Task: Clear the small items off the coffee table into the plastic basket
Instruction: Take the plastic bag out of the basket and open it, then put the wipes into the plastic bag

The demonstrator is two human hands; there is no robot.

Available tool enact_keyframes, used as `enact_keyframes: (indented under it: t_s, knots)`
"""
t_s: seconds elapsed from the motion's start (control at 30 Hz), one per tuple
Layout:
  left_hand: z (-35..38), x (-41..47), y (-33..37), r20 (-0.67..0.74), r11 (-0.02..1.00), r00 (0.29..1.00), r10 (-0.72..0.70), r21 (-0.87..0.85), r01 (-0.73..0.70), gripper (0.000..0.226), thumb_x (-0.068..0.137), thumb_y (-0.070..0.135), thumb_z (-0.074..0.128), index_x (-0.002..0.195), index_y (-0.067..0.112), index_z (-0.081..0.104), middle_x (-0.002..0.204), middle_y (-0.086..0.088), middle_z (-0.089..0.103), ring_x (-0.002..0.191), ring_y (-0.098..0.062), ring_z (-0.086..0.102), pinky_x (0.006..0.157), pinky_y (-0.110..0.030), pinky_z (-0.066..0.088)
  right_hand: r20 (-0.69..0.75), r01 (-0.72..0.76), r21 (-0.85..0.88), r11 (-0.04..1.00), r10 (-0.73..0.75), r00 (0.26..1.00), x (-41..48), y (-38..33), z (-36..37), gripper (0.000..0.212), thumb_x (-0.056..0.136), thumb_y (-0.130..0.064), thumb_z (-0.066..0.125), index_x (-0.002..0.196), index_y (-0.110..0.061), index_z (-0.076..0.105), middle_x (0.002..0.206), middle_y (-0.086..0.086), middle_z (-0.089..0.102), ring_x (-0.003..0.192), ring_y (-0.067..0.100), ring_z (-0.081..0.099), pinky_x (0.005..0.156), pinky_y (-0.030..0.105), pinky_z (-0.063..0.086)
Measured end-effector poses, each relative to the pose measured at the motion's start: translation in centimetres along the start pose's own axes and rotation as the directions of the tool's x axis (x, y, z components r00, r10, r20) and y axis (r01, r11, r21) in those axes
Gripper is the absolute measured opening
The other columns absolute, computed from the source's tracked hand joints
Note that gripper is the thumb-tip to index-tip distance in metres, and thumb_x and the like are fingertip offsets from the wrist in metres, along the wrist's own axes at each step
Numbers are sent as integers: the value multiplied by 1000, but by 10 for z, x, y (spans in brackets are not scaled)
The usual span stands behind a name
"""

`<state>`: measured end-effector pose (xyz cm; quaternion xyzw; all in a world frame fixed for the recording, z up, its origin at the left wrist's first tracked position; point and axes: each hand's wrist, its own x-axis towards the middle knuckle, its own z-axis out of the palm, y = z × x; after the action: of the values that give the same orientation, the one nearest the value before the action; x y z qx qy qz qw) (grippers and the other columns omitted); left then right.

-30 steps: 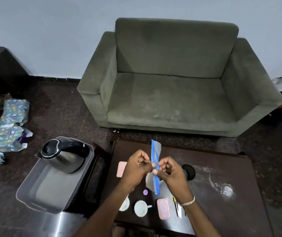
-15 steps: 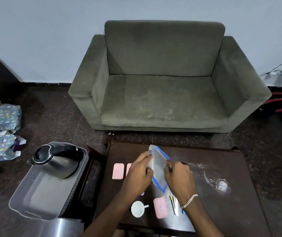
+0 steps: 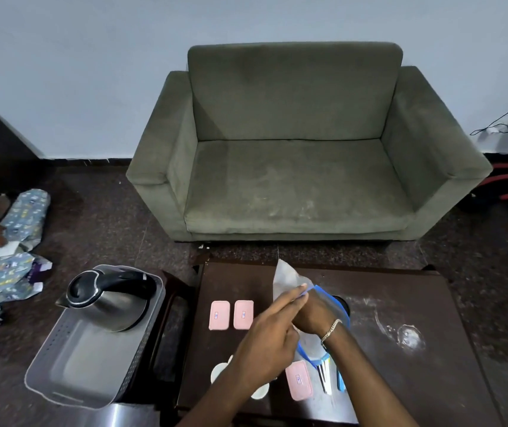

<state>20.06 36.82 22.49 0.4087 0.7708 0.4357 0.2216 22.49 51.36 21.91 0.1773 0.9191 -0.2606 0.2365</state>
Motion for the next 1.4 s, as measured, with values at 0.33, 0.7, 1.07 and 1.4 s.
enact_keyframes:
  t_s: [0.33,0.7,1.07,1.4]
  knots:
    - [-8,15,-14,-104,959,964,-243,124,255,72,81,-2,46,150,18,47,162,18,30,136,-9,49,113,-24,39,-124,183,-76,980,-191,974,29,-5,15,23,92,-3,52,112,1,64,114,21,68,106,31,62,88,30,46]
    - [-13,31,-51,-113,921,936,-333,172,349,70,78,-4,48,144,17,53,156,10,41,139,-10,45,115,-27,38,-607,286,262,922,-73,791,2,11,9,14,83,-14,73,85,-22,62,78,-6,65,70,7,59,69,29,50]
    - [-13,48,-50,-94,882,924,-370,276,381,59,83,-2,52,141,12,55,154,6,44,133,-21,52,105,-38,47,-261,33,599,800,157,952,-4,101,-51,12,77,-1,76,75,-12,74,76,11,77,66,14,63,70,34,47]
    - [-10,43,-61,-120,880,921,-370,273,389,58,81,-1,54,137,13,59,152,10,47,125,-18,57,89,-20,40,-315,-198,346,917,313,896,-3,189,-35,15,69,-2,75,66,-16,70,54,-8,56,52,4,48,54,14,37]
